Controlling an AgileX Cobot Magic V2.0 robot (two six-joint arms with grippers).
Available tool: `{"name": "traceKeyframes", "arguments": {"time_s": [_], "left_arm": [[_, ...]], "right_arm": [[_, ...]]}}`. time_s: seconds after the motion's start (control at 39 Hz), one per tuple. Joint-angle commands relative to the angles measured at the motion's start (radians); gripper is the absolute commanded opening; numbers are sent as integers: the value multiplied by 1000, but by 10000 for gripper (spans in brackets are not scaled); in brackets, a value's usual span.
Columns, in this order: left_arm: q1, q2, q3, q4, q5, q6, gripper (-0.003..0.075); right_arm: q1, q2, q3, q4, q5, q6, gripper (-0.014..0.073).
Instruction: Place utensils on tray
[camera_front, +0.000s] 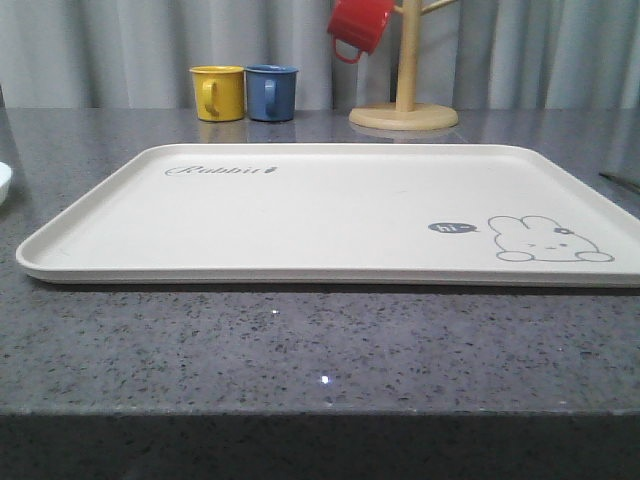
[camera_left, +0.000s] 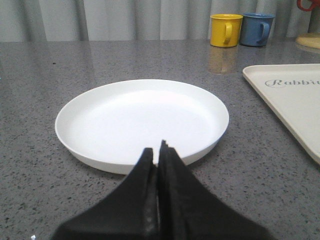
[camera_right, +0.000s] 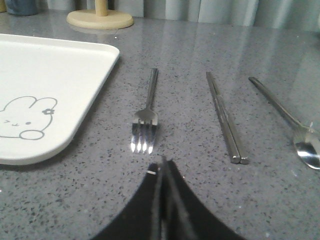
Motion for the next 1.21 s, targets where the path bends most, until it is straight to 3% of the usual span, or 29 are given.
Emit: {"name": "traceKeyframes", "arguments": {"time_s": [0.0, 0.8, 1.18], "left_arm": [[1, -20, 2, -6, -87, -9, -18], [1, -20, 2, -6, -87, -9, -18], [1, -20, 2, 9, -175, -9, -18]], "right_arm": [[-6, -16, -2, 0, -87, -8, -69], [-6, -16, -2, 0, -87, -8, -69], [-6, -16, -3, 4, -134, -8, -69]]}}
